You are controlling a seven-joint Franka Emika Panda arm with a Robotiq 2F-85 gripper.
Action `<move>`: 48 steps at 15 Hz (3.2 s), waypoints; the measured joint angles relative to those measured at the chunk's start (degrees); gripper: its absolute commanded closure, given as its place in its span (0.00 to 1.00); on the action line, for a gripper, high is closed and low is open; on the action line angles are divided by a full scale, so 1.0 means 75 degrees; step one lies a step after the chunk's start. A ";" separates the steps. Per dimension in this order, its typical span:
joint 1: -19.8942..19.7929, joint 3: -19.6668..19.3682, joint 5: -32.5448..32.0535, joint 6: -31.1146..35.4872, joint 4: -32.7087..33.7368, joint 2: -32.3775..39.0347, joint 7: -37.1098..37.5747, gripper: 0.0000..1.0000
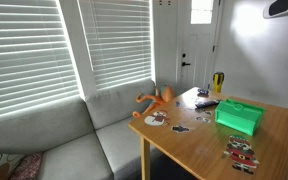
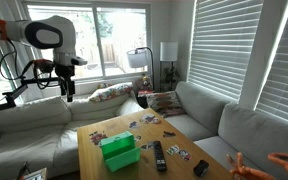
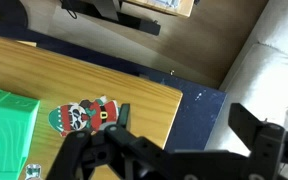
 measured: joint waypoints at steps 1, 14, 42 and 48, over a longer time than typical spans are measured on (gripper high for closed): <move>0.0000 0.0000 0.0000 0.0000 0.0000 0.0000 0.0000 0.00; -0.1380 -0.0751 -0.1831 0.0963 -0.0551 0.0202 -0.0033 0.00; -0.2040 -0.2461 -0.2601 0.3919 -0.0872 0.2038 -0.1893 0.00; -0.2045 -0.2661 -0.2332 0.4561 -0.0967 0.2263 -0.1893 0.00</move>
